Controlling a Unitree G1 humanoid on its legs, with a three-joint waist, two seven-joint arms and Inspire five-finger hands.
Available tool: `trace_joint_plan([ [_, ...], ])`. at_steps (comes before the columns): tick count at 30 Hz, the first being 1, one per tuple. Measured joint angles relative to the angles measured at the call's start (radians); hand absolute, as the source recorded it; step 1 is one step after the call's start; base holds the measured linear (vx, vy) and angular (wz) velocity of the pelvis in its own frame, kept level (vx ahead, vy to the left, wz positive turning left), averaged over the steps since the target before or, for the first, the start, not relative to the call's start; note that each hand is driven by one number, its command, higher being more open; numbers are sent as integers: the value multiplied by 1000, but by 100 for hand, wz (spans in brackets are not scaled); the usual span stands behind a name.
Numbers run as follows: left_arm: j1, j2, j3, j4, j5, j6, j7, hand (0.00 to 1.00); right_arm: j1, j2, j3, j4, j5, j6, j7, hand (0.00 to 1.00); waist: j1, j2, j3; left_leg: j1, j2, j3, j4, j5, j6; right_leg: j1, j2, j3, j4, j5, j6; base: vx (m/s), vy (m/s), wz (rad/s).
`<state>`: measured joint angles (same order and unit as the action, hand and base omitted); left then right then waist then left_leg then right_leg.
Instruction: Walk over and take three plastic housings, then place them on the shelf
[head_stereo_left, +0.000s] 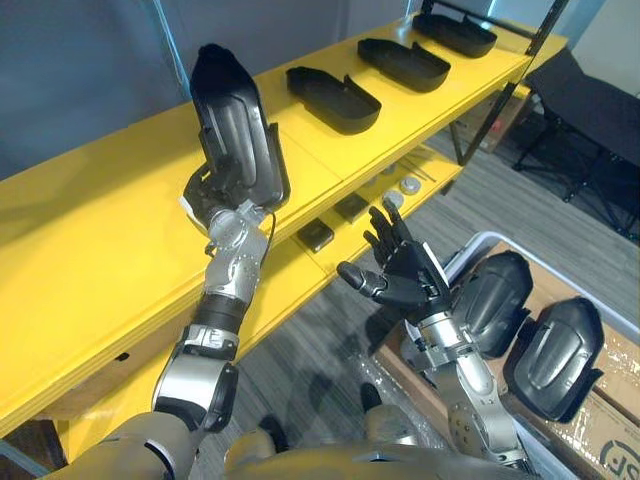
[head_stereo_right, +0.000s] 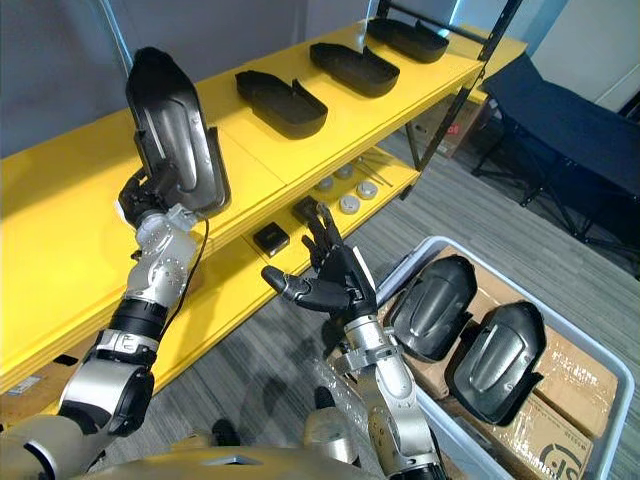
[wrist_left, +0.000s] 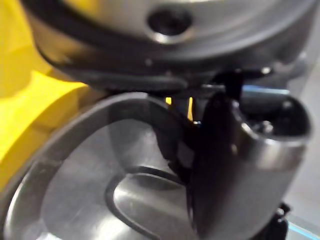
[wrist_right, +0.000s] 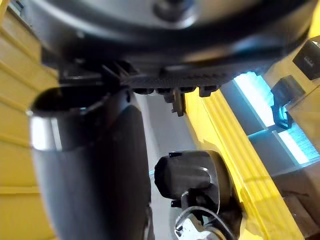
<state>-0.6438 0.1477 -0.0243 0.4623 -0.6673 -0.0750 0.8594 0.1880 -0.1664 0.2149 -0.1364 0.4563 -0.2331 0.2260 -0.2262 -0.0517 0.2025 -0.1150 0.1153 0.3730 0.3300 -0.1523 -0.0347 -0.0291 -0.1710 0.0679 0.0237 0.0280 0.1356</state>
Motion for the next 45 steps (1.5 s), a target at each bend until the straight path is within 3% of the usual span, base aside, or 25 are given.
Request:
trace_joint_plan([
  [16, -184, 57, -18, -8, -5, -78, 26, 0, -94, -27, 44, -40, 2, 2, -118, 100, 4, 15, 182, -59, 1, -13, 36, 10, 20, -44, 0, 0, 16, 15, 9, -14, 7, 2],
  [17, -192, 63, -19, -17, -6, -83, 26, 100, -101, -27, 49, -40, 2, 2, -127, 100, 5, 16, 189, -73, 2, -13, 37, 10, 21, -60, 0, 1, 19, 15, 8, -49, 8, 2],
  [21, -222, 108, -46, -25, -5, -96, 29, 100, -132, -28, 53, -40, 2, 2, -144, 100, 6, 23, 225, -91, 0, -12, 35, 12, 21, -85, -1, 4, 30, 16, 8, -22, 4, 0],
  [41, -212, 134, -47, -21, -42, -156, 34, 100, -135, -55, 73, -41, 32, 2, -168, 100, 6, 35, 237, -66, -6, 2, -18, 47, 22, -92, 2, 11, 48, 17, 12, 0, 0, 0],
  [43, -210, 134, -33, -26, -16, -162, 61, 100, -113, -55, 73, -60, 31, 2, -167, 100, 3, 36, 236, -63, -6, 4, -24, 50, 22, -92, 3, 12, 47, 18, 12, 6, -5, -5],
  [45, -187, 134, -12, -45, 76, -126, 100, 100, -70, -55, 78, -98, 29, 2, -163, 100, 1, 36, 236, -41, -8, 15, -45, 56, 19, -86, 4, 20, 45, 17, 12, 0, -7, -13],
])
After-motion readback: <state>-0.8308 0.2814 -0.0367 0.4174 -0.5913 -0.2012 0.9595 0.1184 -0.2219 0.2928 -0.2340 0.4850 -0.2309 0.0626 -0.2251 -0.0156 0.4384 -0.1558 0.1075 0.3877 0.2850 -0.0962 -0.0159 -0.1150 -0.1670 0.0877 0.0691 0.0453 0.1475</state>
